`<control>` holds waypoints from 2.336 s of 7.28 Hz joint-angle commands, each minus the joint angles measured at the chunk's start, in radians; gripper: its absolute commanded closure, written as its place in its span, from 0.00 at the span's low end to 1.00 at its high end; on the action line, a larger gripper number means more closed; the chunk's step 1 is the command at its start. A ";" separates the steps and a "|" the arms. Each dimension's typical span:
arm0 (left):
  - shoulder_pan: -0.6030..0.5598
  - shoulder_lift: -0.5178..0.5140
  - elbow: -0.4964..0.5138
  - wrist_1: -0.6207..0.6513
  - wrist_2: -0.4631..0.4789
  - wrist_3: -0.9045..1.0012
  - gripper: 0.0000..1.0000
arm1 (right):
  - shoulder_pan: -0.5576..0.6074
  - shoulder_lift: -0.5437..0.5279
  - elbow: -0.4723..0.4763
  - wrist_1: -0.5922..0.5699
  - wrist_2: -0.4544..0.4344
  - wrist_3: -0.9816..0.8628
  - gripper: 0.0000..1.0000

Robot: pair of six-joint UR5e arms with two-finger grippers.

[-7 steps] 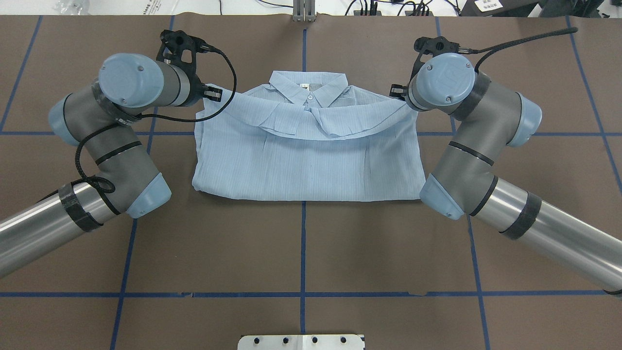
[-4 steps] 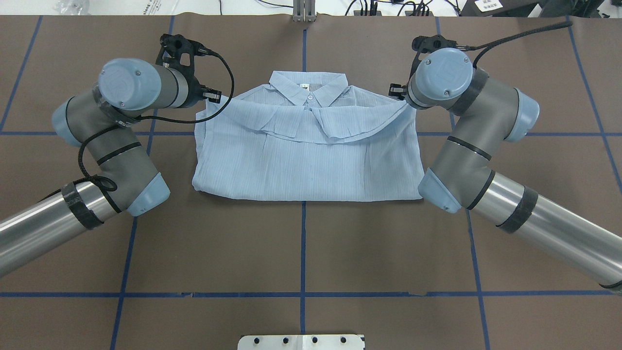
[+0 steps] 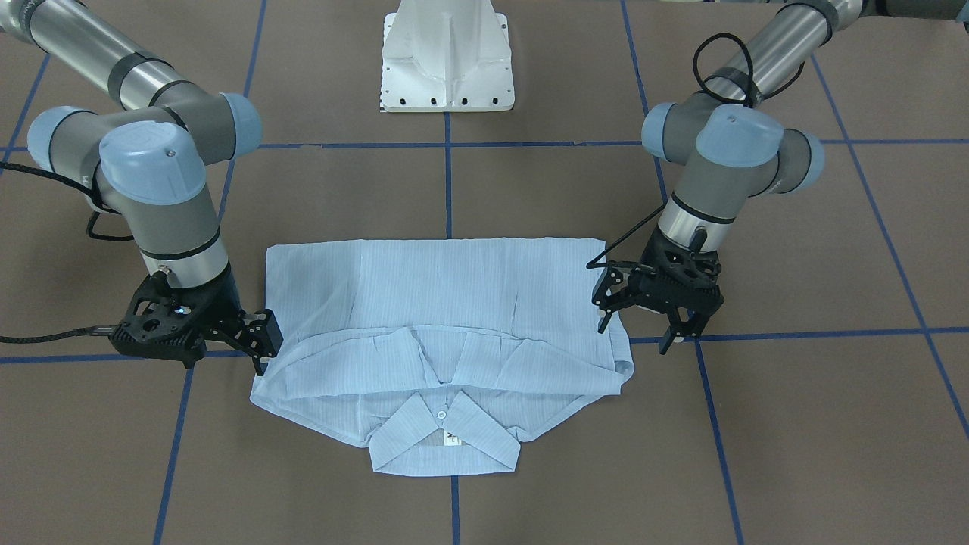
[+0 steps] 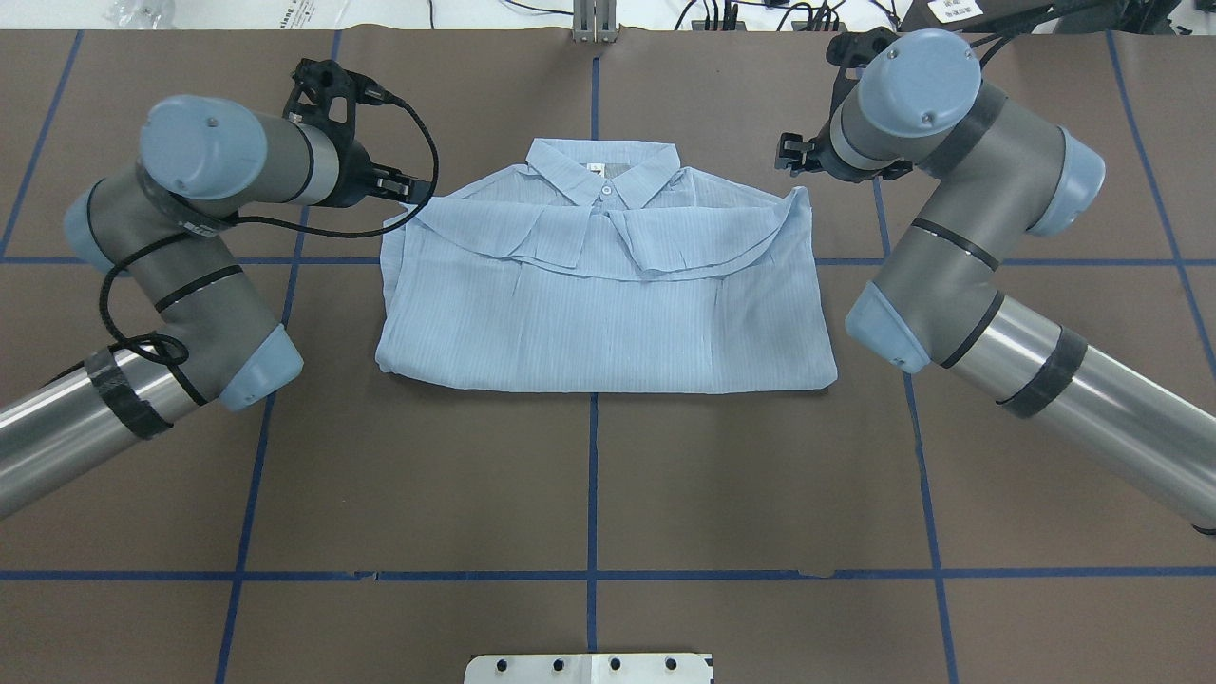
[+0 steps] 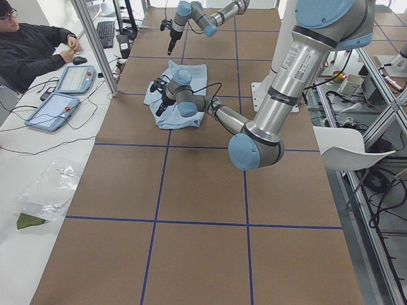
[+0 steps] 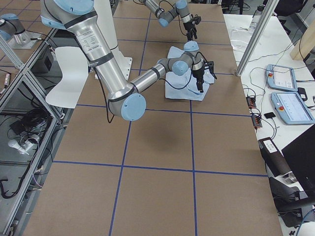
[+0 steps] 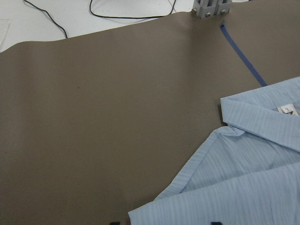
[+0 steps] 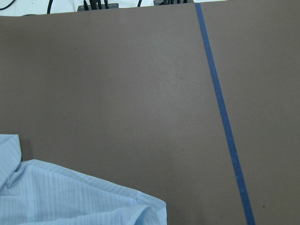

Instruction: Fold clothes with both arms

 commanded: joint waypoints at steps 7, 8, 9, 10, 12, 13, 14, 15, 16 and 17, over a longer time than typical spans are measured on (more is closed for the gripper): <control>0.279 0.180 -0.139 -0.057 0.193 -0.318 0.45 | 0.004 -0.079 0.142 0.001 0.011 0.001 0.00; 0.289 0.180 -0.140 -0.057 0.194 -0.320 0.77 | 0.004 -0.079 0.140 0.001 0.011 0.001 0.00; 0.299 0.180 -0.140 -0.057 0.194 -0.320 1.00 | 0.002 -0.079 0.140 0.001 0.009 0.004 0.00; 0.302 0.180 -0.142 -0.057 0.194 -0.320 1.00 | 0.001 -0.077 0.139 0.001 0.009 0.007 0.00; 0.302 0.185 -0.148 -0.055 0.195 -0.314 1.00 | -0.001 -0.077 0.137 0.001 0.008 0.007 0.00; 0.301 0.218 -0.166 -0.054 0.189 -0.300 1.00 | -0.001 -0.077 0.134 0.001 0.008 0.006 0.00; 0.274 0.243 -0.173 -0.054 0.193 -0.236 1.00 | -0.004 -0.077 0.133 0.001 0.008 0.005 0.00; 0.213 0.242 -0.156 -0.048 0.194 -0.148 1.00 | -0.009 -0.076 0.134 0.001 0.006 0.007 0.00; 0.124 0.230 -0.109 -0.048 0.190 -0.066 1.00 | -0.013 -0.074 0.134 0.001 0.006 0.009 0.00; 0.044 0.161 -0.012 -0.055 0.190 -0.014 1.00 | -0.016 -0.071 0.137 0.001 0.005 0.012 0.00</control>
